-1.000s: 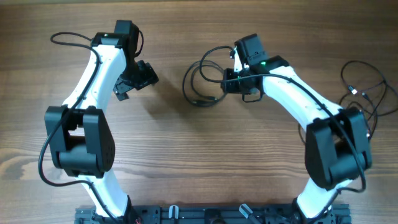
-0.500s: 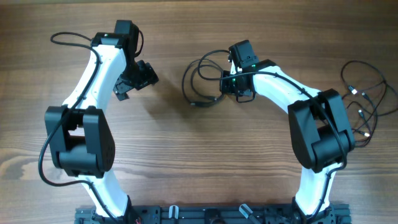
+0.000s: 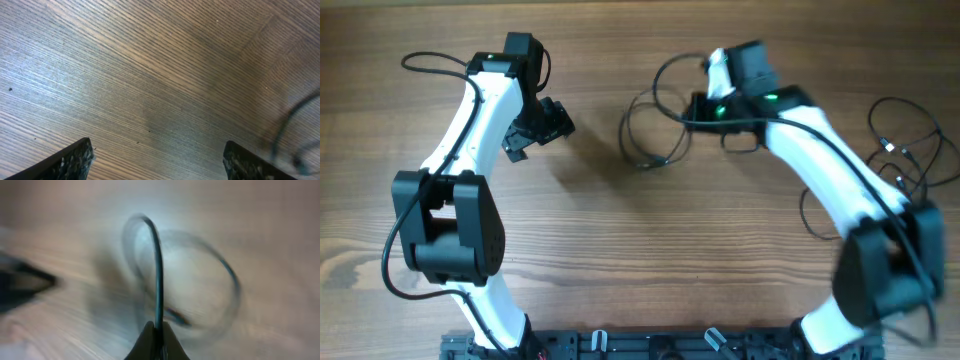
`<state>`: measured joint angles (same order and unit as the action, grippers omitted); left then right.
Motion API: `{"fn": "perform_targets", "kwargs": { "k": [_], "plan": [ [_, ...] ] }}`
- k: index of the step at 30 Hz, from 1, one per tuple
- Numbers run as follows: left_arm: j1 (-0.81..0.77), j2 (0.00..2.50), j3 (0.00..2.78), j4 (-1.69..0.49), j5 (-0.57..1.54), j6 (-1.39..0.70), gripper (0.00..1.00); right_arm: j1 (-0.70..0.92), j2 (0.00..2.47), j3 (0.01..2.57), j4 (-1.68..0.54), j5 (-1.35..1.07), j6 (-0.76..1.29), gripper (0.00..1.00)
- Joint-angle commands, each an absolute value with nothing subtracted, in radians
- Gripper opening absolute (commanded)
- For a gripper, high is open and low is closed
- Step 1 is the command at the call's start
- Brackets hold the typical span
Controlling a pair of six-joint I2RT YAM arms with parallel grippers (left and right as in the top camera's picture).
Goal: Untangle cables
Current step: 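Drag the cable loop to the right pile with right gripper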
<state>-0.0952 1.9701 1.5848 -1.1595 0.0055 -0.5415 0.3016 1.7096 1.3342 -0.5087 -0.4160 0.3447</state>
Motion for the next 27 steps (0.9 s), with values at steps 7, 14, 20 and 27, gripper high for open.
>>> {"fn": "perform_targets", "kwargs": {
  "k": [7,14,20,27],
  "plan": [
    [-0.094,1.967,1.584,-1.157,0.01,-0.558,0.86,0.296,1.267,1.362,-0.292,-0.391,0.266,0.04],
    [-0.094,1.967,1.584,-1.157,0.01,-0.558,0.86,0.282,1.266,1.361,-0.342,0.032,0.287,0.04],
    [-0.094,1.967,1.584,-1.163,0.01,-0.558,0.86,-0.08,1.22,1.362,-0.218,0.192,0.206,0.04],
    [-0.094,1.967,1.584,-1.161,0.01,-0.558,0.86,-0.395,1.175,1.361,-0.224,0.37,0.292,0.04]
  ]
}}
